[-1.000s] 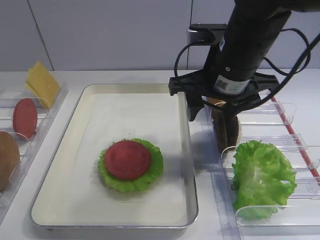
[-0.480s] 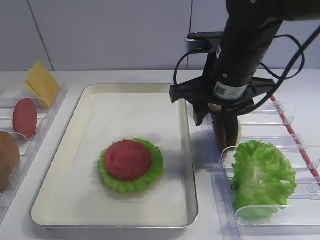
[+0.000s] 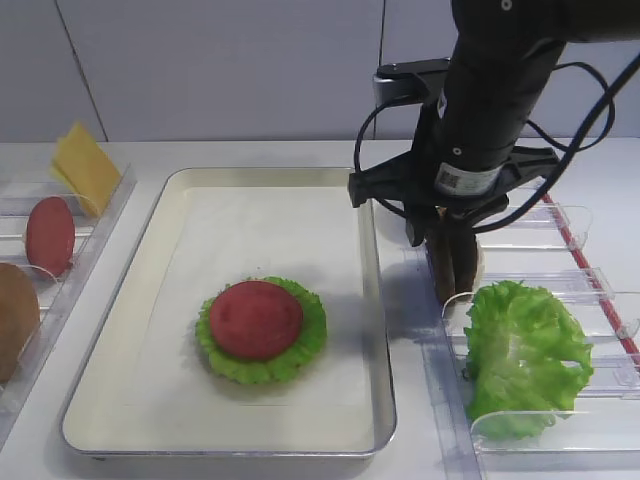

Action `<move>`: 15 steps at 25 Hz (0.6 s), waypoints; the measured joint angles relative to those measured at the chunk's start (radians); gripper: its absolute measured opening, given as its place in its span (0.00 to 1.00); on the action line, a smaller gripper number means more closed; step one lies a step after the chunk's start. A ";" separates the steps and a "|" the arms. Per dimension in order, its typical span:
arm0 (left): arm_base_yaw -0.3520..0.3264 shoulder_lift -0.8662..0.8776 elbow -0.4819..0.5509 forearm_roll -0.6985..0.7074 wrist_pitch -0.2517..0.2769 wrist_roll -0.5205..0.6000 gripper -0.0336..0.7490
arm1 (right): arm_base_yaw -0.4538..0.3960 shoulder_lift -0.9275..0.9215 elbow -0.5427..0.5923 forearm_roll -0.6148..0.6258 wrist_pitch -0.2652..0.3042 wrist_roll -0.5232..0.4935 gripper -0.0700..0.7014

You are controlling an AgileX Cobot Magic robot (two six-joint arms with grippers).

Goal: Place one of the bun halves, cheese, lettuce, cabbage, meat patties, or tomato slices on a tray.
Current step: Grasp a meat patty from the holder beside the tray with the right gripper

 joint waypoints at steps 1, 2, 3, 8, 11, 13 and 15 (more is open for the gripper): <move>0.000 0.000 0.000 0.000 0.000 0.000 0.34 | 0.000 0.000 0.000 -0.002 0.000 0.000 0.46; 0.000 0.000 0.000 0.000 0.000 0.000 0.34 | 0.000 0.000 0.000 -0.004 0.000 0.000 0.44; 0.000 0.000 0.000 0.000 0.000 0.000 0.34 | 0.000 0.000 0.000 -0.004 0.000 0.000 0.42; 0.000 0.000 0.000 0.000 0.000 0.000 0.34 | 0.000 0.000 0.000 -0.006 0.000 0.013 0.41; 0.000 0.000 0.000 0.000 0.000 0.000 0.34 | 0.000 0.000 0.000 -0.008 0.007 0.015 0.40; 0.000 0.000 0.000 0.000 0.000 0.000 0.34 | 0.000 0.000 0.000 -0.009 0.013 0.017 0.40; 0.000 0.000 0.000 0.000 0.000 0.000 0.34 | 0.000 0.000 0.000 -0.011 0.017 0.017 0.40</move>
